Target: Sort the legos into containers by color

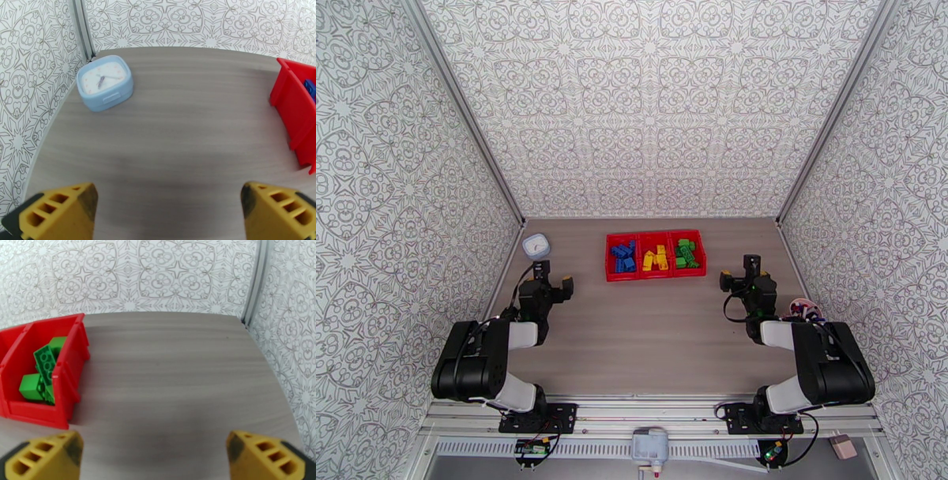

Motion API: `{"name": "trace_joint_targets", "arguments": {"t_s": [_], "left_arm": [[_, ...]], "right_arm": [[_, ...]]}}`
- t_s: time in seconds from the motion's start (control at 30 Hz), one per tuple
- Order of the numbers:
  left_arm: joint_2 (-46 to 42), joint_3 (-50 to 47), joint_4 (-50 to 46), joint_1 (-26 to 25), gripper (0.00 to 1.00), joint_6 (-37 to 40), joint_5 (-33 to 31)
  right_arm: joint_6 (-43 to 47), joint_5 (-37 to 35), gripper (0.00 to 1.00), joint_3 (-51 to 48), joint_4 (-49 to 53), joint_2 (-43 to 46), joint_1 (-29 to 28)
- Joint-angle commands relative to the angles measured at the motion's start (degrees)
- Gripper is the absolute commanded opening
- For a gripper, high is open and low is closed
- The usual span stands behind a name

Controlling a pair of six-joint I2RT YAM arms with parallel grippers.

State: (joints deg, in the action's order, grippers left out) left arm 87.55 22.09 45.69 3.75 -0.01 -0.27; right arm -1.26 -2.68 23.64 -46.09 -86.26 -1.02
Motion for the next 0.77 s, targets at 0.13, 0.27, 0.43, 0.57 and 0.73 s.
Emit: {"name": "trace_joint_targets", "arguments": {"t_s": [0.13, 0.27, 0.43, 0.57, 0.73], "left_arm": [[0.1, 1.2, 0.8, 0.0, 1.00, 0.0, -0.8], [0.2, 1.3, 0.7, 0.2, 1.00, -0.1, -0.3], [0.2, 1.3, 0.6, 0.5, 1.00, -0.2, 0.0], [0.2, 1.4, 0.5, 0.8, 1.00, -0.4, 0.5], [0.1, 1.1, 0.9, 0.3, 0.99, -0.1, -0.4]], "right_arm": [[0.0, 0.7, 1.00, -0.3, -0.4, -0.4, 0.4], [0.1, 0.6, 1.00, -0.1, -0.2, -0.5, 0.4], [0.1, 0.7, 1.00, -0.3, -0.3, -0.4, 0.4], [0.2, 0.7, 1.00, -0.5, -0.5, -0.2, 0.4], [0.2, 0.7, 1.00, -0.5, -0.7, -0.2, 0.4]]}}
